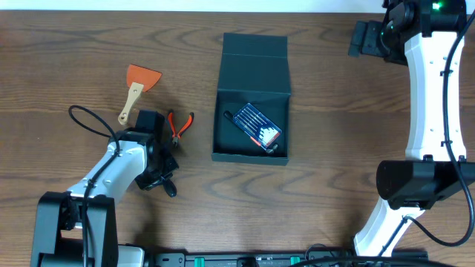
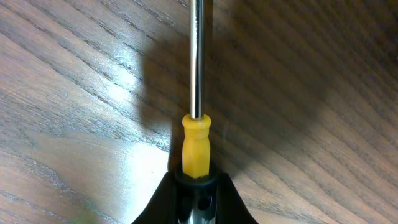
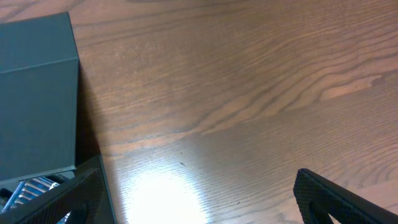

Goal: Pack container

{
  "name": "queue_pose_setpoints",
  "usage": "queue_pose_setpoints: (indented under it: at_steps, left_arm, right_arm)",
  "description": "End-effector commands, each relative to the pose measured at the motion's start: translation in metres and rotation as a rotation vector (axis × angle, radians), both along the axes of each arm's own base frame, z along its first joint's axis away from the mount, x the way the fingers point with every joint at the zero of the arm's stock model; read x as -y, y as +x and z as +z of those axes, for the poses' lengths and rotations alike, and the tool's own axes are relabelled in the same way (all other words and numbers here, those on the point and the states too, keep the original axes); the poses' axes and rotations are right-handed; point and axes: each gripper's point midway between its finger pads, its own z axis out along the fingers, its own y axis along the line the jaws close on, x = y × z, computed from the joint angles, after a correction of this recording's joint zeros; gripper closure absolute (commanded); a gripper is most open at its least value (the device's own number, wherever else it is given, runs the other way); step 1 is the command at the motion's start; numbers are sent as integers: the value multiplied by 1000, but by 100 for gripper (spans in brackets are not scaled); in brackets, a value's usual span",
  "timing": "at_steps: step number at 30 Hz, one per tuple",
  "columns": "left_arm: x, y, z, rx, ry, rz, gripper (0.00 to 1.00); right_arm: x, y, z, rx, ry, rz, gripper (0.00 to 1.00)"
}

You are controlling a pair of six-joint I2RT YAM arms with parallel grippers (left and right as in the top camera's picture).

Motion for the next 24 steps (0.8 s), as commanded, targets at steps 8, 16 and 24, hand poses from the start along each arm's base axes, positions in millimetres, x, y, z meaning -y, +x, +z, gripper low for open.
queue_pose_setpoints:
  at_steps: [8,16,24]
  left_arm:
    - [-1,-3,-3,-16,10,-18,94]
    - [1,14,12,32,5,-39,94]
    - [3,31,35,122,-4,-58,94]
  right_arm:
    - [-1,2,6,22,7,-14,1]
    - [-1,2,6,22,7,-14,1]
    - [-1,2,6,22,7,-15,1]
